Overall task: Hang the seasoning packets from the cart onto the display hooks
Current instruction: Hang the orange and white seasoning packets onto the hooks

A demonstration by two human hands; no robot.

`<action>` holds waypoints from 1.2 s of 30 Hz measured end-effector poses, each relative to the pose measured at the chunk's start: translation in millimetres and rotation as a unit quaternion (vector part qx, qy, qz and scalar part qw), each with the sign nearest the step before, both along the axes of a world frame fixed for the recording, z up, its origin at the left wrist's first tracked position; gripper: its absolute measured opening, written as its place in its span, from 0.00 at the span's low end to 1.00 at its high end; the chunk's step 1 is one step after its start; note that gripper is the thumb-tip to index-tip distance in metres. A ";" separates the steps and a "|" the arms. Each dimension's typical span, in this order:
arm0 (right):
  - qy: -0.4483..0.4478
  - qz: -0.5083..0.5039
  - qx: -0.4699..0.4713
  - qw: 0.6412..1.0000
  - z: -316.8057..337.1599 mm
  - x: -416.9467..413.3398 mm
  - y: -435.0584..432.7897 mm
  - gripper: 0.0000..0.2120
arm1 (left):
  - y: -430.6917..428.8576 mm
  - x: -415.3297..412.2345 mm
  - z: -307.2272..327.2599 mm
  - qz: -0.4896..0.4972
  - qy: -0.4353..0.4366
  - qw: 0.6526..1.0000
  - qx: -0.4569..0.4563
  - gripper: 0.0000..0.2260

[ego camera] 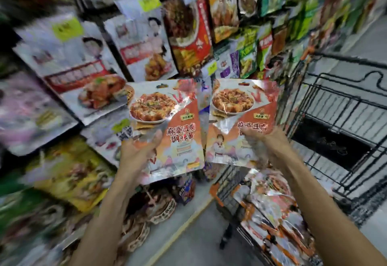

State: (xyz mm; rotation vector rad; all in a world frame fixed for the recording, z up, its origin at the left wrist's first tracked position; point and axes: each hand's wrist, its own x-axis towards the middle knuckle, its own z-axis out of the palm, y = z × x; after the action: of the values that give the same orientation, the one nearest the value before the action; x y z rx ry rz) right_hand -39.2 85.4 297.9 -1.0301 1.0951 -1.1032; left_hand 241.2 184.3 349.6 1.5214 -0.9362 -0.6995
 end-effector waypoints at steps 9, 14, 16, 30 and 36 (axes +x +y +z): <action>-0.031 0.214 -0.133 0.967 119.4 158.3 58.6 0.22 | 161.3 100.5 94.5 0.158 -0.037 0.982 -0.099 0.12; -0.074 0.304 -0.174 0.934 161.0 247.6 117.1 0.14 | 252.7 166.9 114.5 0.249 -0.039 0.958 -0.137 0.18; -0.074 0.334 -0.193 0.920 171.9 280.8 142.0 0.14 | 286.8 193.1 118.3 0.263 -0.032 0.952 -0.156 0.21; -0.103 0.361 -0.190 0.907 163.5 443.4 261.8 0.18 | 400.3 388.8 61.7 0.282 -0.026 0.959 -0.032 0.27; -0.075 0.355 -0.192 0.912 148.9 476.0 276.9 0.08 | 384.2 423.3 64.2 0.234 -0.018 0.971 -0.048 0.24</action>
State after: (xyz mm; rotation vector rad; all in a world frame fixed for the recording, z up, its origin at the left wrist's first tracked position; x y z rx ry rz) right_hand 436.8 362.3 446.8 -1.4711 0.3072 -0.7811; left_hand 664.5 568.5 413.9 1.5933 -0.5932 -0.2829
